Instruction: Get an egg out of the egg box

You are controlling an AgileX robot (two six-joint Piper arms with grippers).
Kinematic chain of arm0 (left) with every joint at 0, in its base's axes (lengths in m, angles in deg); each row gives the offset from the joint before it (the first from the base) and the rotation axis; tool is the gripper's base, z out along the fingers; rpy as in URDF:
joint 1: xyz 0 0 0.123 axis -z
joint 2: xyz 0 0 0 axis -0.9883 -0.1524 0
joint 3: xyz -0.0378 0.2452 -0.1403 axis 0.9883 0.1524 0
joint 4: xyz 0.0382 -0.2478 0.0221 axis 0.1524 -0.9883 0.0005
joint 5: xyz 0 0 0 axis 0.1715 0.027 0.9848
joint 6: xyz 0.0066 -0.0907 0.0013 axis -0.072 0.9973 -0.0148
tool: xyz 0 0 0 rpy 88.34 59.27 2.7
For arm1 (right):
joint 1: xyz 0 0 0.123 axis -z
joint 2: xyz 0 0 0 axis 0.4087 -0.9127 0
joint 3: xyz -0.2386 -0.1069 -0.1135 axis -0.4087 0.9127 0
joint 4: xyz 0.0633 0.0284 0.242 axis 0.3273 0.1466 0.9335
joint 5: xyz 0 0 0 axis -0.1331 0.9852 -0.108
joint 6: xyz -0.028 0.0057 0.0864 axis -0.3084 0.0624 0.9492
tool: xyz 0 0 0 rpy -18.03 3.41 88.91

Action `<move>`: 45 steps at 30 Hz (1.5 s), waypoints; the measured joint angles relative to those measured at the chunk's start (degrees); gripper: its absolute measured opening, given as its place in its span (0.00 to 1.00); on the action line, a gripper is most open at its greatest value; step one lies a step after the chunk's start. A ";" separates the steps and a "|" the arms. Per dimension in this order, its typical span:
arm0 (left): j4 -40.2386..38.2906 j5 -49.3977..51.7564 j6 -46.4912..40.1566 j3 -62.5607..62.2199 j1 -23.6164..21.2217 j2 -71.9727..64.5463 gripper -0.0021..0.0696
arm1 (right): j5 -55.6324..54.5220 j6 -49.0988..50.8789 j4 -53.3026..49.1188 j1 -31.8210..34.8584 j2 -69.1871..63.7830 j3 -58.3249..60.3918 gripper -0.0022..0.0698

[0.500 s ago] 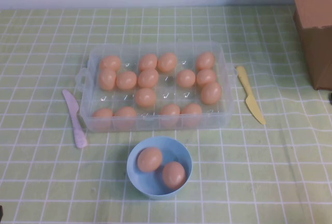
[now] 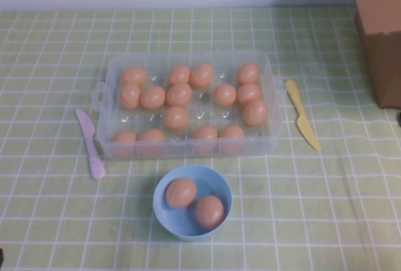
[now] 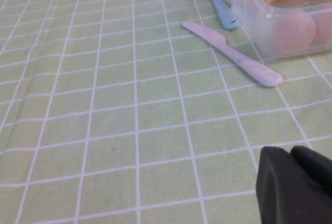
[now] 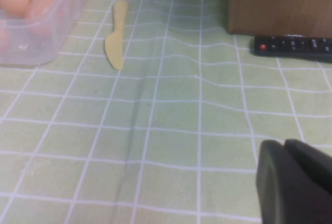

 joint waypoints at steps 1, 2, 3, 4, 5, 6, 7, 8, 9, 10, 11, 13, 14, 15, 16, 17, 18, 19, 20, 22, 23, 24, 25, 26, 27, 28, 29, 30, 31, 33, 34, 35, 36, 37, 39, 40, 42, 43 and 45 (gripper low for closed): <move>0.00 0.00 0.00 0.00 0.00 0.00 0.03 | 0.00 0.00 0.00 0.00 0.00 0.00 0.01; 0.00 0.00 0.00 0.00 0.00 0.00 0.03 | 0.00 0.00 0.00 0.00 0.00 0.00 0.01; 0.00 0.00 0.00 0.00 0.00 0.00 0.03 | 0.00 0.00 0.00 0.00 0.00 0.00 0.01; 0.00 0.00 0.00 0.00 0.00 0.00 0.03 | 0.00 0.00 0.00 0.00 0.00 0.00 0.01; 0.00 0.00 0.00 0.00 0.00 0.00 0.03 | 0.00 0.00 0.00 0.00 0.00 0.00 0.01; 0.00 0.00 0.00 0.00 0.00 0.00 0.03 | 0.00 0.00 0.00 0.00 0.00 0.00 0.01; 0.00 0.00 0.00 0.00 0.00 0.00 0.03 | 0.00 0.00 0.00 0.00 0.00 0.00 0.01; 0.00 0.00 0.00 0.00 0.00 0.00 0.03 | 0.00 0.00 0.00 0.00 0.00 0.00 0.01; 0.00 0.00 0.00 0.00 0.00 0.00 0.03 | 0.00 0.00 0.00 0.00 0.00 0.00 0.01; 0.00 0.00 0.00 0.00 0.00 0.00 0.03 | 0.00 0.00 0.00 0.00 0.00 0.00 0.01; 0.00 0.00 0.00 0.00 0.00 0.00 0.03 | 0.00 0.00 0.00 0.00 0.00 0.00 0.01; 0.00 0.00 0.00 0.00 0.00 0.00 0.03 | 0.00 0.00 0.00 0.00 0.00 0.00 0.01; 0.00 0.00 0.00 0.00 0.00 0.00 0.03 | 0.00 0.00 0.00 0.00 0.00 0.00 0.01; 0.00 0.00 0.00 0.00 0.00 0.00 0.03 | 0.00 0.00 0.00 0.00 0.00 0.00 0.01; 0.00 0.00 0.00 0.00 0.00 0.00 0.03 | 0.00 0.00 0.00 0.00 0.00 0.00 0.01; 0.00 0.00 0.00 0.00 0.00 0.00 0.03 | 0.00 0.00 0.02 0.00 0.00 0.00 0.01; 0.00 0.00 0.00 0.00 0.00 0.00 0.03 | 0.00 0.00 0.02 0.00 0.00 0.00 0.01; 0.00 0.00 0.00 0.00 0.00 0.00 0.03 | 0.00 0.00 0.02 0.00 0.00 0.00 0.01; 0.00 0.00 0.00 0.00 0.00 0.00 0.03 | 0.00 0.00 0.02 0.00 0.00 0.00 0.01; 0.00 -0.12 0.00 0.00 0.00 0.00 0.03 | 0.00 0.00 0.02 0.00 0.00 0.00 0.01; 0.00 -0.12 0.00 0.00 0.00 0.00 0.03 | 0.00 0.00 0.02 0.00 0.00 0.00 0.01; 0.00 -0.24 0.00 0.00 0.00 0.00 0.03 | 0.00 0.00 0.02 0.00 0.00 0.00 0.01; -0.29 -0.47 0.00 0.00 0.00 0.00 0.03 | 0.00 0.00 0.02 0.00 0.00 0.00 0.01; -0.73 -0.77 0.00 0.00 0.00 0.00 0.03 | 0.00 0.00 0.02 0.00 0.00 0.00 0.01; -2.42 -1.78 0.00 0.00 0.00 0.00 0.03 | 0.00 0.00 0.12 0.00 0.00 0.00 0.01; -4.45 -2.53 0.00 0.00 0.00 0.00 0.03 | 0.00 0.00 0.12 0.00 0.00 0.00 0.01; -7.00 -3.81 0.00 0.00 0.00 0.00 0.03 | 0.00 0.00 0.12 0.00 0.00 0.00 0.01; -10.11 -5.34 0.00 0.00 0.00 0.00 0.03 | 0.00 0.00 0.12 0.00 0.00 0.00 0.01; -12.91 -6.75 0.00 0.00 0.00 0.00 0.03 | 0.00 0.00 0.12 0.00 0.00 0.00 0.01; -20.44 -10.46 0.24 0.00 0.00 0.00 0.03 | 0.00 0.00 0.12 0.00 0.00 0.00 0.01; -23.97 -12.13 0.26 0.00 0.00 0.00 0.03 | 0.00 0.00 0.12 0.00 0.00 0.00 0.01; -26.45 -13.55 0.36 0.00 0.00 0.00 0.03 | 0.00 0.00 0.12 0.00 0.00 0.00 0.01; -28.97 -14.62 0.41 0.00 0.00 0.00 0.03 | 0.00 0.00 0.12 0.00 0.00 0.00 0.01; -30.39 -15.22 0.41 0.00 0.00 0.00 0.03 | 0.00 0.00 0.12 0.00 0.00 0.00 0.01; -32.40 -15.92 0.64 0.00 0.00 0.00 0.03 | 0.00 0.00 0.12 0.00 0.00 0.00 0.01; -32.78 -16.03 0.62 0.00 0.00 0.00 0.03 | 0.00 0.00 0.12 0.00 0.00 0.00 0.01; -33.00 -16.17 0.62 0.00 0.00 0.00 0.03 | 0.00 0.00 0.12 0.00 0.00 0.00 0.01; -33.00 -16.17 0.62 0.00 0.00 0.00 0.03 | 0.00 0.00 0.12 0.00 0.00 0.00 0.01; -33.56 -16.17 1.06 0.00 0.00 0.00 0.03 | 0.00 0.00 0.12 0.00 0.00 0.00 0.01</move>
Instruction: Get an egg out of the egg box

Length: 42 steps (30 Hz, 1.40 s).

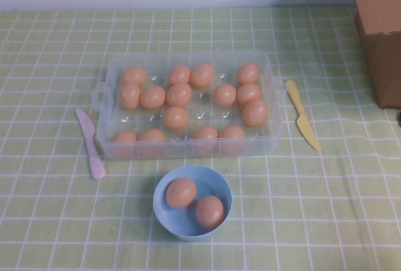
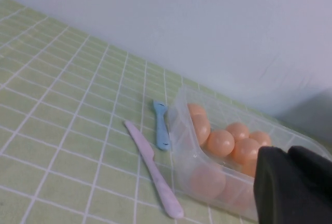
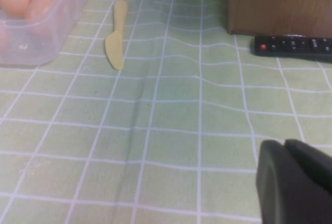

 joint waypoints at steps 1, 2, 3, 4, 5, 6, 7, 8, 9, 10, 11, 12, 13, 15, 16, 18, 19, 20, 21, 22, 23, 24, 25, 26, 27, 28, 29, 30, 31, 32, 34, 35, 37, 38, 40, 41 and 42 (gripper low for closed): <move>-0.43 0.34 0.48 0.00 0.00 0.00 0.03 | 0.00 0.00 0.00 0.00 0.00 0.00 0.01; -0.55 1.12 0.80 -0.33 0.00 0.00 0.03 | 0.00 0.00 0.00 0.00 0.00 0.00 0.01; -0.64 2.63 1.04 -1.31 0.00 -0.18 0.03 | 0.00 0.00 0.00 0.00 0.00 0.00 0.01; -0.68 4.25 1.28 -2.90 0.00 -1.07 0.03 | 0.00 0.00 0.00 0.00 0.00 0.00 0.01; -0.68 5.82 1.28 -4.92 0.00 -2.68 0.03 | 0.00 0.00 0.00 0.00 0.00 0.00 0.01; -0.68 7.15 1.28 -6.77 0.00 -3.91 0.03 | 0.00 0.00 0.00 0.00 0.00 0.00 0.01; -0.04 9.12 1.28 -9.23 0.00 -7.00 0.03 | 0.00 0.00 0.00 0.00 0.00 0.00 0.01; 0.83 11.30 1.28 -11.82 0.00 -10.04 0.03 | 0.00 0.00 0.00 0.00 0.00 0.00 0.01; 1.65 13.77 1.28 -14.42 0.00 -12.70 0.03 | 0.00 0.00 0.00 0.00 0.00 0.00 0.01; 2.83 16.33 1.28 -16.99 -0.03 -16.15 0.03 | 0.00 0.00 0.00 0.00 0.00 0.00 0.01; 3.88 18.39 1.28 -18.97 -0.03 -19.71 0.03 | 0.00 0.00 0.00 0.00 0.00 0.00 0.01; 5.15 20.77 1.28 -21.37 -0.03 -23.26 0.03 | 0.00 0.00 0.00 0.00 0.00 0.00 0.01; 6.42 23.17 1.28 -23.67 -0.13 -26.73 0.03 | 0.00 0.00 0.00 0.00 0.00 0.00 0.01; 8.52 26.75 1.04 -27.27 -0.13 -32.04 0.03 | 0.00 0.00 0.00 0.00 0.00 0.00 0.01; 9.64 29.33 -0.08 -29.95 -0.13 -35.79 0.03 | 0.00 0.00 0.00 0.00 0.00 0.00 0.01; 10.78 33.05 -2.61 -34.01 -0.13 -41.07 0.03 | 0.00 0.00 0.00 0.00 0.00 0.00 0.01; 11.04 34.58 -3.99 -36.29 -0.13 -43.86 0.03 | 0.00 0.00 0.00 0.00 0.00 0.00 0.01; 11.21 35.78 -4.86 -38.60 -0.13 -46.57 0.03 | 0.00 0.00 0.00 0.00 0.00 0.00 0.01; 11.59 37.10 -5.72 -41.01 -0.13 -49.24 0.03 | 0.00 0.00 0.00 0.00 0.00 0.00 0.01; 12.00 38.13 -6.42 -43.52 -0.13 -51.92 0.03 | 0.00 0.00 0.00 0.00 0.00 0.00 0.01; 12.61 39.52 -6.88 -46.09 -0.13 -54.59 0.03 | 0.00 0.00 0.00 0.00 0.00 0.00 0.01; 13.22 40.34 -7.03 -48.19 -0.13 -56.73 0.03 | 0.00 0.00 0.00 0.00 0.00 0.00 0.01; 13.66 41.15 -7.17 -50.81 -0.13 -59.36 0.03 | 0.00 0.00 0.00 0.00 0.00 0.00 0.01; 14.13 41.78 -7.25 -52.94 0.02 -61.44 0.03 | 0.00 0.00 0.00 0.00 0.00 0.00 0.01; 14.65 42.31 -7.30 -55.54 0.43 -64.01 0.03 | 0.00 0.00 0.00 0.00 0.00 0.00 0.01; 15.67 42.58 -7.30 -58.07 1.16 -66.52 0.03 | 0.00 0.00 0.00 0.00 0.00 0.00 0.01; 17.09 42.71 -6.74 -60.51 2.21 -68.96 0.03 | 0.00 0.00 0.00 0.00 0.00 0.00 0.01; 18.42 42.92 -5.86 -62.88 3.57 -70.90 0.03 | 0.00 0.00 0.00 0.00 0.00 0.00 0.01; 20.33 43.21 -4.42 -65.24 5.12 -73.31 0.03 | 0.00 0.00 0.00 0.00 0.00 0.00 0.01; 22.45 43.74 -2.69 -67.62 6.76 -75.70 0.03 | 0.00 0.00 0.00 0.00 0.00 0.00 0.01; 26.21 45.38 0.34 -71.88 9.82 -80.40 0.03 | 0.00 0.00 0.00 0.00 0.00 0.00 0.01; 28.06 46.57 1.85 -74.19 11.43 -82.67 0.03 | 0.00 0.00 0.00 0.00 0.00 0.00 0.01; 30.87 48.50 3.69 -78.07 13.90 -86.42 0.03 | 0.00 0.00 0.00 0.00 0.00 0.00 0.01; 31.80 49.22 4.31 -80.01 14.97 -88.31 0.03 | 0.00 0.00 0.00 0.00 0.00 0.00 0.01; 33.08 50.10 5.36 -83.32 16.64 -91.39 0.03 | 0.00 0.00 0.00 0.00 0.00 0.00 0.01; 33.78 50.52 5.98 -84.70 17.26 -92.96 0.03 | 0.00 0.00 0.00 0.00 0.00 0.00 0.01; 34.33 50.94 6.38 -85.70 17.69 -94.46 0.03 | 0.00 0.00 0.00 0.00 0.00 0.00 0.01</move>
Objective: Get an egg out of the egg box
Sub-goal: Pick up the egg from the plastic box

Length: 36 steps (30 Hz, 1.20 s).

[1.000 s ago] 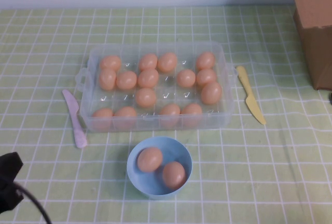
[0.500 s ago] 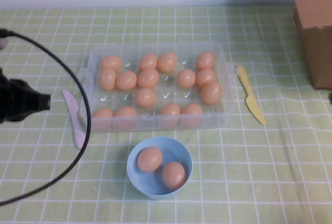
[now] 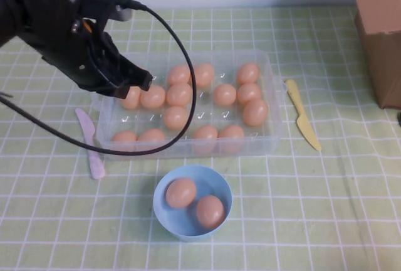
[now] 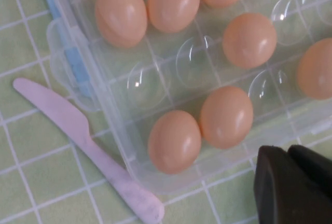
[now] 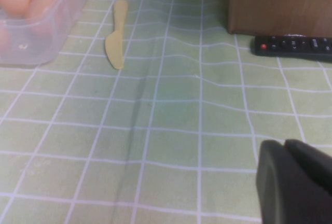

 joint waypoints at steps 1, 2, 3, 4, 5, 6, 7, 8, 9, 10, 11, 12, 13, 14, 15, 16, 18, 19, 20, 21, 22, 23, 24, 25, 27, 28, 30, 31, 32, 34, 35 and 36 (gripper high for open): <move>0.60 0.54 0.57 -1.12 0.44 -1.51 0.03 | 0.00 0.00 0.00 0.00 0.00 0.00 0.01; 1.01 1.00 0.86 -2.03 0.76 -2.95 0.03 | 0.00 0.00 0.00 0.00 0.00 0.00 0.01; 1.26 1.10 1.16 -2.59 0.99 -4.03 0.03 | 0.00 0.00 0.00 0.00 0.00 0.00 0.01; 1.63 1.21 1.27 -3.12 1.29 -5.26 0.03 | 0.00 0.00 0.00 0.00 0.00 0.00 0.01; 1.92 0.94 1.37 -3.42 1.53 -6.33 0.03 | 0.00 0.00 0.00 0.00 0.00 0.00 0.01; 2.06 0.52 1.40 -3.53 1.63 -7.06 0.03 | 0.00 0.00 0.00 0.00 0.00 0.00 0.01; 2.32 0.02 1.50 -3.53 1.64 -7.83 0.03 | 0.00 0.00 0.00 0.00 0.00 0.00 0.01; 2.66 -0.51 1.50 -3.57 1.71 -8.48 0.03 | 0.00 0.00 0.00 0.00 0.00 0.00 0.01; 2.99 -0.95 1.62 -3.66 1.77 -9.10 0.03 | 0.00 0.00 0.00 0.00 0.00 0.00 0.01; 3.54 -1.58 1.62 -3.66 1.77 -9.66 0.03 | 0.00 0.00 0.00 0.00 0.00 0.00 0.01; 4.19 -2.27 1.62 -3.69 1.77 -10.27 0.03 | 0.00 0.00 0.00 0.00 0.00 0.00 0.01; 4.76 -2.72 1.62 -3.79 1.77 -10.62 0.04 | 0.00 0.00 0.00 0.00 0.00 0.00 0.01; 5.81 -3.28 1.51 -3.92 1.77 -11.29 0.07 | 0.00 0.00 0.00 0.00 0.00 0.00 0.01; 6.83 -3.44 1.51 -4.05 1.77 -11.75 0.09 | 0.00 0.00 0.00 0.00 0.00 0.00 0.01; 7.72 -3.82 1.40 -4.31 1.77 -12.32 0.14 | 0.00 0.00 0.00 0.00 0.00 0.00 0.01; 8.34 -3.82 1.40 -4.74 1.77 -12.89 0.20 | 0.00 0.00 0.00 0.00 0.00 0.00 0.01; 8.82 -4.08 1.40 -5.92 1.77 -13.91 0.34 | 0.00 0.00 0.00 0.00 0.00 0.00 0.01; 9.10 -4.22 1.40 -6.56 1.67 -14.55 0.41 | 0.00 0.00 0.00 0.00 0.00 0.00 0.01; 9.25 -4.44 1.40 -7.20 1.57 -14.83 0.47 | 0.00 0.00 0.00 0.00 0.00 0.00 0.01; 9.27 -4.88 1.40 -7.57 1.55 -15.33 0.51 | 0.00 0.00 0.00 0.00 0.00 0.00 0.01; 9.37 -5.54 1.40 -8.14 1.44 -15.77 0.54 | 0.00 0.00 0.00 0.00 0.00 0.00 0.01; 9.63 -6.34 1.40 -8.38 1.44 -16.15 0.56 | 0.00 0.00 0.00 0.00 0.00 0.00 0.01; 9.68 -6.93 1.24 -8.62 1.33 -16.45 0.57 | 0.00 0.00 0.00 0.00 0.00 0.00 0.01; 9.94 -7.70 0.85 -8.75 1.33 -16.78 0.58 | 0.00 0.00 0.00 0.00 0.00 0.00 0.01; 10.71 -8.58 0.37 -8.75 1.33 -17.49 0.59 | 0.00 0.00 0.00 0.00 0.00 0.00 0.01; 11.41 -8.84 0.25 -8.75 1.33 -17.79 0.59 | 0.00 0.00 0.00 0.00 0.00 0.00 0.01; 13.00 -9.28 0.12 -8.75 1.33 -18.54 0.59 | 0.00 0.00 0.00 0.00 0.00 0.00 0.01; 13.87 -9.41 0.12 -8.75 1.33 -18.82 0.60 | 0.00 0.00 0.00 0.00 0.00 0.00 0.01; 14.72 -9.41 0.03 -8.75 1.22 -19.24 0.60 | 0.00 0.00 0.00 0.00 0.00 0.00 0.01; 15.79 -9.81 -0.42 -8.75 1.10 -19.86 0.60 | 0.00 0.00 0.00 0.00 0.00 0.00 0.01; 16.04 -10.04 -0.89 -8.75 0.83 -20.19 0.60 | 0.00 0.00 0.00 0.00 0.00 0.00 0.01; 16.22 -10.41 -1.45 -8.75 0.72 -20.48 0.60 | 0.00 0.00 0.00 0.00 0.00 0.00 0.01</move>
